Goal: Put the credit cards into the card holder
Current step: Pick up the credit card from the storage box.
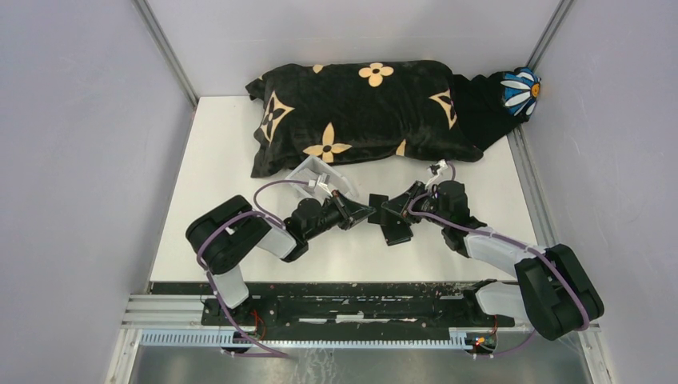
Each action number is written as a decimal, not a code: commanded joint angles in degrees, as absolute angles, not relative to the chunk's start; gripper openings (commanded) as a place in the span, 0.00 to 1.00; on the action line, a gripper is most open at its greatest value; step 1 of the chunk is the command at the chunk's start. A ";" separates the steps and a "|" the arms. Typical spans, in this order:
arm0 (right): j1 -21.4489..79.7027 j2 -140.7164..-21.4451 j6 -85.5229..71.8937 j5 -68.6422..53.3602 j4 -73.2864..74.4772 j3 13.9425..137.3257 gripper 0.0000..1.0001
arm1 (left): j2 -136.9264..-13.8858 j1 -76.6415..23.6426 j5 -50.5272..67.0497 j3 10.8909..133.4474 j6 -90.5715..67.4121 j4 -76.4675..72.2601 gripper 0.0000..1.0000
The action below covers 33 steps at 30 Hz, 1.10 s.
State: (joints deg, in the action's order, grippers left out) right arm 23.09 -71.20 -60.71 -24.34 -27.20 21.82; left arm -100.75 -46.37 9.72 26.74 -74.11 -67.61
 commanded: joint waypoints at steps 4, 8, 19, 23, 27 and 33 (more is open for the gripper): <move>26.01 -70.04 -64.84 -37.26 -37.78 20.65 0.19 | -102.85 -47.99 13.16 31.81 -75.23 -69.78 0.03; 26.01 -69.79 -65.49 -37.12 -38.71 20.67 0.07 | -103.91 -47.94 13.55 32.09 -75.28 -69.56 0.03; 26.00 -61.77 -53.11 -31.33 -13.91 27.59 0.01 | -102.49 -47.89 11.53 29.19 -72.40 -65.48 0.41; 26.01 -60.05 -44.61 -25.92 1.93 33.23 0.01 | -100.03 -48.06 9.29 29.03 -68.77 -59.53 0.42; 26.01 -60.60 -39.36 -21.71 12.39 37.26 0.01 | -97.39 -48.95 6.15 29.82 -64.66 -51.55 0.42; 26.00 -63.43 -34.63 -15.95 21.21 41.08 0.01 | -95.23 -51.01 1.16 33.41 -58.12 -39.39 0.39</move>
State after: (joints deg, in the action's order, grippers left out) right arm 25.63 -62.33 -39.70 -19.92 13.78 37.26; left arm -97.17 -49.95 6.74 30.48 -66.13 -50.22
